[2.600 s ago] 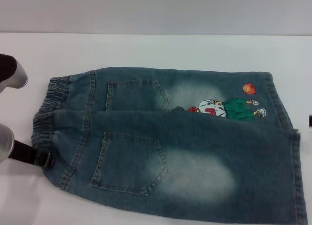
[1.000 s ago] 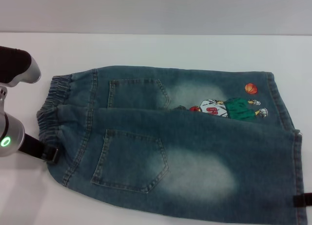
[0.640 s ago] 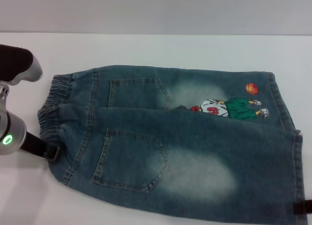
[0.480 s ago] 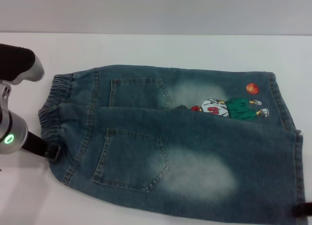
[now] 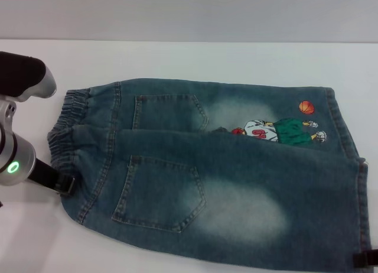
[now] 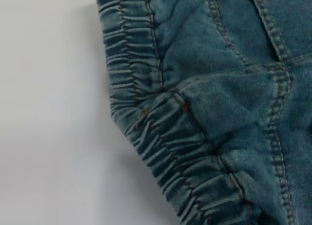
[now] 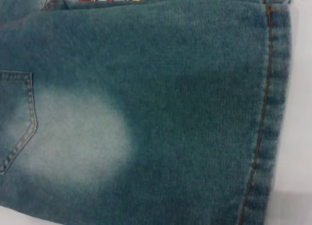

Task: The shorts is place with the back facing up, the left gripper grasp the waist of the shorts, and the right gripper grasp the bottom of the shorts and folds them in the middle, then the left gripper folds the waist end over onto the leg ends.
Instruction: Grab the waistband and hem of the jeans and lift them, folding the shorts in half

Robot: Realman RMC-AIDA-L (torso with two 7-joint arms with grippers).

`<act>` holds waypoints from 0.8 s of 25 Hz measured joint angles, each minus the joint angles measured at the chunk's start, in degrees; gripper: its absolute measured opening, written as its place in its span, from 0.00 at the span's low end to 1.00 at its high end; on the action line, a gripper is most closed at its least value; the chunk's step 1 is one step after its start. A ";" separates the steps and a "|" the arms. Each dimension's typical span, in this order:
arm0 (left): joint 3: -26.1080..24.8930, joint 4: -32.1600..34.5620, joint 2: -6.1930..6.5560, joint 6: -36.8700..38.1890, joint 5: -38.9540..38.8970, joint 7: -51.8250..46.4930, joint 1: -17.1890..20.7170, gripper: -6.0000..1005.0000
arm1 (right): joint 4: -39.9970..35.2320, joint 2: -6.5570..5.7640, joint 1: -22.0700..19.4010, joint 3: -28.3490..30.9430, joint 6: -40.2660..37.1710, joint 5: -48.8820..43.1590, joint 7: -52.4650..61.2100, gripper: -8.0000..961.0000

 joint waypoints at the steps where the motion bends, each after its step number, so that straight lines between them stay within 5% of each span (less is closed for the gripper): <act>1: 0.00 0.00 0.00 -0.08 0.00 0.01 -0.06 0.24 | -0.02 -0.03 0.04 -0.05 -0.04 -0.07 0.00 0.72; 20: 0.00 0.04 0.00 -0.08 -0.10 0.06 -0.24 0.24 | -4.46 -0.08 1.63 -0.62 -4.30 -0.02 -1.73 0.72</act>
